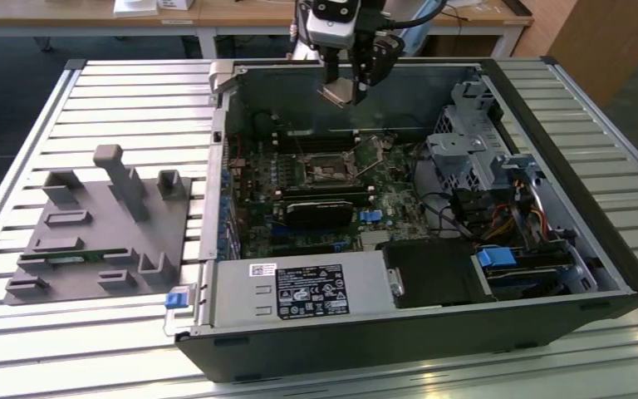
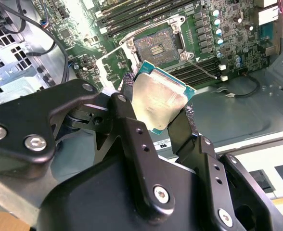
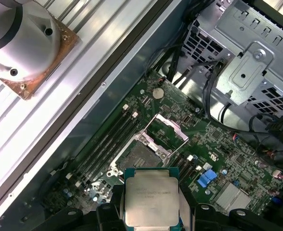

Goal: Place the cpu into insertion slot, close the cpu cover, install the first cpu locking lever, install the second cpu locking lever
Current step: 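Place the cpu into insertion slot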

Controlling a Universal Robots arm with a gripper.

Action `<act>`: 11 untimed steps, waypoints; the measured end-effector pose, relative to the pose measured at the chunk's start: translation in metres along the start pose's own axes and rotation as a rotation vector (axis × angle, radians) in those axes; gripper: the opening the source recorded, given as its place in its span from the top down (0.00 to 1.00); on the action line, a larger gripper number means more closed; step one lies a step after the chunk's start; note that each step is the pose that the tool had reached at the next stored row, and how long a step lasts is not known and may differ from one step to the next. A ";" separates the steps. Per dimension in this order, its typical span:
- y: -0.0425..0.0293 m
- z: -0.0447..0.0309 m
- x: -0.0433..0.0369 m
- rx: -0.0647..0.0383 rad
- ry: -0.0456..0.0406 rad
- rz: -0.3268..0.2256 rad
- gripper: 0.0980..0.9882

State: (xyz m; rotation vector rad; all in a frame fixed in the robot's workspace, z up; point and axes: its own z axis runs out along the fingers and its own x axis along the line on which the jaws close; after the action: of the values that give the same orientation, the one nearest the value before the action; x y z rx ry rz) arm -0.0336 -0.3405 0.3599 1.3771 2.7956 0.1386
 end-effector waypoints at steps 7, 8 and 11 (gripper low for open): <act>0.0000 0.0000 0.0000 0.000 -0.0012 0.013 0.51; 0.0000 0.0000 0.0000 0.000 -0.0013 0.015 0.51; 0.0000 0.0000 0.0000 0.000 -0.0019 0.020 0.51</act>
State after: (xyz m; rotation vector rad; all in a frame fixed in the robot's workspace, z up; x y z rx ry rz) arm -0.0336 -0.3405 0.3599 1.4048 2.7807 0.1381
